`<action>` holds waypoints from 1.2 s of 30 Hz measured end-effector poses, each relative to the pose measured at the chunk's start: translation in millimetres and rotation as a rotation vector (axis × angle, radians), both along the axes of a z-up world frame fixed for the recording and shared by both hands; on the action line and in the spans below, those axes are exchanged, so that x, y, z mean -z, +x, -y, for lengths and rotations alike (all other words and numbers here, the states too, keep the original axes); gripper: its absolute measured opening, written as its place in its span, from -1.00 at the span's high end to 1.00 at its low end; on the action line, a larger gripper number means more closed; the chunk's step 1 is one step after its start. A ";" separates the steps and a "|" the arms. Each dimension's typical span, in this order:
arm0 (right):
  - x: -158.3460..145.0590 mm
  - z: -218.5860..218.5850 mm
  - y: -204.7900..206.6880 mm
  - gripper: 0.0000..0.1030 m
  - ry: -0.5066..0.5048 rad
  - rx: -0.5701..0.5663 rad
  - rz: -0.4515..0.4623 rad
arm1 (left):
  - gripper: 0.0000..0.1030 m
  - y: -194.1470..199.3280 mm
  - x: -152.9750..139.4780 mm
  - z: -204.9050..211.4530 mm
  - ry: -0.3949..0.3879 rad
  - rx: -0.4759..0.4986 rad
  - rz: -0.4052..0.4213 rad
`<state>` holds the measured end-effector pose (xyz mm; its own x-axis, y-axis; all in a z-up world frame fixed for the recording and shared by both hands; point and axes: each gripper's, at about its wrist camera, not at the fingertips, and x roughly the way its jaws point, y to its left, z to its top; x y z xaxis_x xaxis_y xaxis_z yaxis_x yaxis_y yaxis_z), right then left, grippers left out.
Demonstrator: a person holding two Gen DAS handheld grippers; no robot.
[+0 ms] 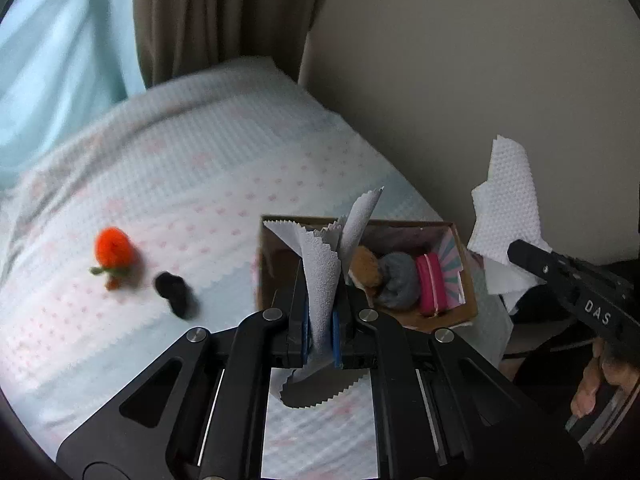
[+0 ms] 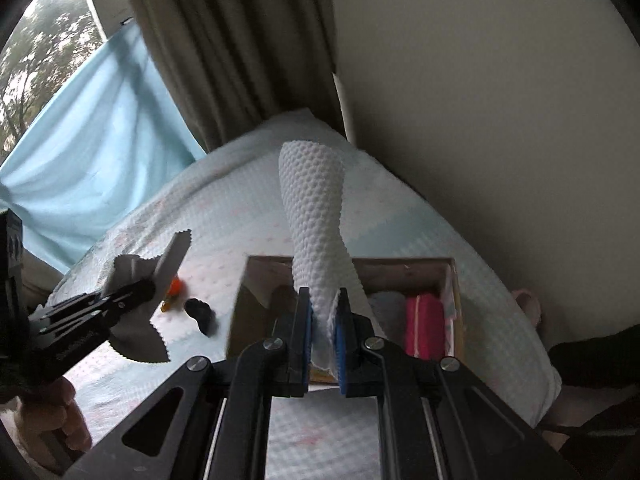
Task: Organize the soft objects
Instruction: 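Carry the grey cloth and white wipe over the box and release them inside, then lift both tools from the box and move toward the orange and black plushes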
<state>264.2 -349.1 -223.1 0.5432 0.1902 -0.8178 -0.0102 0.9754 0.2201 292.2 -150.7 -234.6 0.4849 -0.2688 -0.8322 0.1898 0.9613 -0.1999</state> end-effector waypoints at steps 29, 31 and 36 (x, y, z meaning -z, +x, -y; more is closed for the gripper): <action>148.2 12.4 26.3 0.82 -0.044 -0.350 -0.284 | 0.80 77.1 145.6 65.8 0.249 -0.025 -0.258; 149.7 13.7 24.0 0.79 -0.075 -0.355 -0.267 | -0.31 77.8 144.0 68.9 0.244 -0.011 -0.261; 156.3 18.2 18.8 -1.00 -0.004 -0.362 -0.291 | -0.99 75.0 136.7 71.6 0.245 0.002 -0.249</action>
